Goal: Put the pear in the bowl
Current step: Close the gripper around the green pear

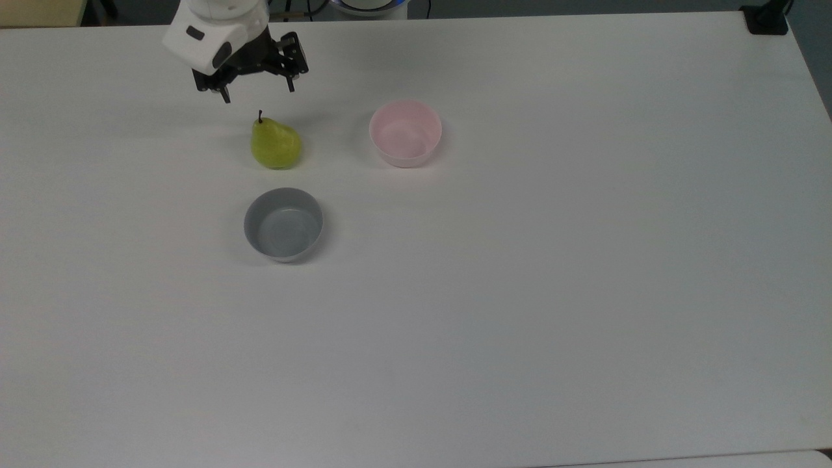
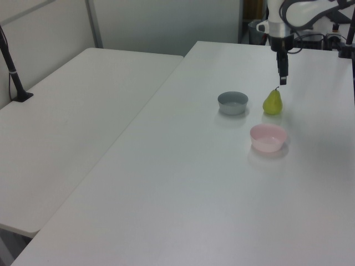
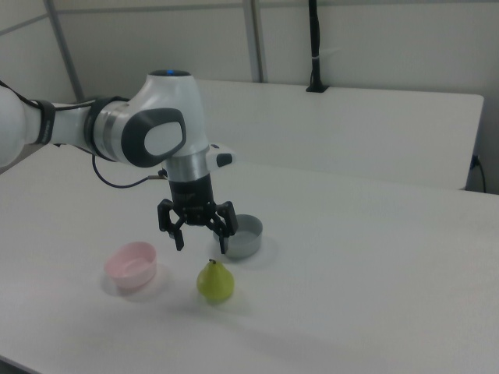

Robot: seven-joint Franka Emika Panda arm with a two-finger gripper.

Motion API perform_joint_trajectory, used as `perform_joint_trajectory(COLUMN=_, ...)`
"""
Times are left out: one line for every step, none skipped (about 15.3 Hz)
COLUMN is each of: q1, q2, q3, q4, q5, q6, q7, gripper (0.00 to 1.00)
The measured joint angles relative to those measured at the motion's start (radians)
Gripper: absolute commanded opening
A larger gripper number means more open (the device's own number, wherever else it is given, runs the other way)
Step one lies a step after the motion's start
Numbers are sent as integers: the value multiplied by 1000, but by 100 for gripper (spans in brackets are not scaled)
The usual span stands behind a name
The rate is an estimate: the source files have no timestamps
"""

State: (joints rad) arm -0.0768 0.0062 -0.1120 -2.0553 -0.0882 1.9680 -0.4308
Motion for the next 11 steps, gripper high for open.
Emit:
perform_joint_trajectory(q1=0, q2=10, q3=0, q4=-6, q5=0, q6=15, q7=0, gripper=100)
perform_joint_trajectory(q1=0, q2=23, q3=0, q4=-8, q5=0, q6=28, q7=0, gripper=100)
perform_joint_trajectory(q1=0, q2=37, q3=0, q4=-9, q5=0, q6=43, q7=0, gripper=100)
perform_joint_trajectory(q1=0, q2=61, q3=0, q4=-10, q5=0, q6=68, q7=0, gripper=100)
perform_joint_trajectory(q1=0, q2=76, q3=0, q4=-11, q5=0, q6=81, q7=0, gripper=100)
perform_joint_trajectory(q1=0, q2=97, q3=0, q4=-11, q5=0, q6=96, q7=0, gripper=100)
perform_joint_trajectory(q1=0, q2=113, q3=0, q4=-11, q5=0, q6=106, q7=0, gripper=100)
perform_joint_trajectory(q1=1, q2=126, q3=1, q4=-12, q5=0, q6=111, q7=0, gripper=100)
perform_joint_trajectory(q1=3, q2=135, q3=1, q4=-12, q5=0, q6=116, q7=0, gripper=99)
perform_joint_trajectory(q1=3, q2=148, q3=3, q4=-13, q5=0, q6=128, q7=0, gripper=96)
perform_joint_trajectory(q1=3, q2=157, q3=4, q4=-13, q5=0, q6=136, q7=0, gripper=90)
